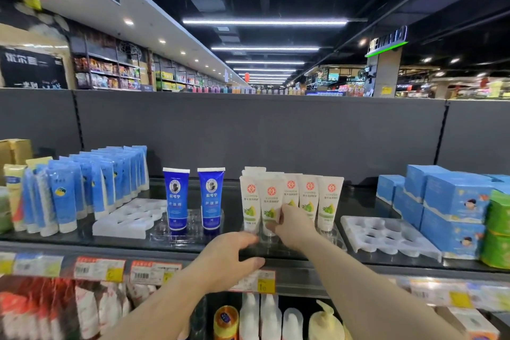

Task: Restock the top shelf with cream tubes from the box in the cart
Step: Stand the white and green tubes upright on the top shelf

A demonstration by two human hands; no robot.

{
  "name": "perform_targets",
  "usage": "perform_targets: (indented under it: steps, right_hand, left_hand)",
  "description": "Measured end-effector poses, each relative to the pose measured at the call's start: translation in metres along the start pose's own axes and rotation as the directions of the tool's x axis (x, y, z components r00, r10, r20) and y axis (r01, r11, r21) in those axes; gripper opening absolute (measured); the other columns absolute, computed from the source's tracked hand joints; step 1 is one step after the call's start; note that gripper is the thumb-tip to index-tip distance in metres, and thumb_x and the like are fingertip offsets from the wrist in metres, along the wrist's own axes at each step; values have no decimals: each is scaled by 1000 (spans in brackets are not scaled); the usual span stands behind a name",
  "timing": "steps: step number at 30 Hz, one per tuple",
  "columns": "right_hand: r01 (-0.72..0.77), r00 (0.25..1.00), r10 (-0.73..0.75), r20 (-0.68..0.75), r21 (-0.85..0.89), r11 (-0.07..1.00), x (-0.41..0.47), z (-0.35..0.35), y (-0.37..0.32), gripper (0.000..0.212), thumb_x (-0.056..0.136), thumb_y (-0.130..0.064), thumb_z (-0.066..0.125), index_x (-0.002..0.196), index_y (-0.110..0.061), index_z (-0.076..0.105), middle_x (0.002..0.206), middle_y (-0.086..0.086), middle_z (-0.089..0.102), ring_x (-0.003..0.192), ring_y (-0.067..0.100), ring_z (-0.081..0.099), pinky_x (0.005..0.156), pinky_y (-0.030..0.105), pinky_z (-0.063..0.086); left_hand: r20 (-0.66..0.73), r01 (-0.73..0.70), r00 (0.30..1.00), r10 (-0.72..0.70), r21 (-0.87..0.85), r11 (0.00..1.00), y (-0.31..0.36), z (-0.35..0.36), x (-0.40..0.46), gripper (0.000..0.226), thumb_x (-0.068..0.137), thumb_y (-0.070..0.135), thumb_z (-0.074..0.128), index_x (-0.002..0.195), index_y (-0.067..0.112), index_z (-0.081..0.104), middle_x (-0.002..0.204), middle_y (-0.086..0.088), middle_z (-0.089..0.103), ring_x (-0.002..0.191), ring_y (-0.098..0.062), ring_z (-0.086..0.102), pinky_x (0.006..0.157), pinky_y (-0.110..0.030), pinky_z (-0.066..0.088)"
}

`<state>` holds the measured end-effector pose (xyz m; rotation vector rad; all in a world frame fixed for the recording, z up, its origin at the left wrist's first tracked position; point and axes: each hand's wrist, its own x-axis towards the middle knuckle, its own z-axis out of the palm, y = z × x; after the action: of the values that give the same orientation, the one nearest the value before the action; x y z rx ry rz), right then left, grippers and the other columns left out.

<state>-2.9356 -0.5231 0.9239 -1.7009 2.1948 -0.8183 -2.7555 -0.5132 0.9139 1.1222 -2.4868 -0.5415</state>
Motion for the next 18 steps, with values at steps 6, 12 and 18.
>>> perform_targets:
  steps: [6, 12, 18]
  right_hand:
    - [28, 995, -16, -103, 121, 992, -7, -4, 4, 22, 91, -25, 65, 112, -20, 62, 106, -3, 67, 94, 11, 61, 78, 27, 50]
    - [69, 961, -42, -274, 91, 993, -46, -16, -1, 45, 93, -35, 62, 134, -18, 55, 126, -3, 64, 113, 15, 59, 96, 33, 48]
    - [223, 936, -244, -255, -110, 969, -98, 35, -62, 31, 94, -39, 57, 122, -28, 63, 110, -10, 67, 102, 9, 58, 93, 31, 47]
  left_hand:
    - [14, -2, 1000, 2, -6, 1000, 6, -6, 0, 47, 92, 39, 59, 138, 29, 49, 138, 10, 52, 124, -3, 48, 100, -22, 40]
    - [-178, -34, 983, 37, 20, 999, 1, -15, -21, 51, 93, 39, 58, 142, 31, 43, 143, 15, 45, 132, -1, 36, 101, -18, 25]
    - [-316, 128, 946, -65, 182, 975, -46, -40, -89, 51, 95, 46, 51, 142, 28, 42, 148, 9, 41, 138, -9, 33, 115, -33, 25]
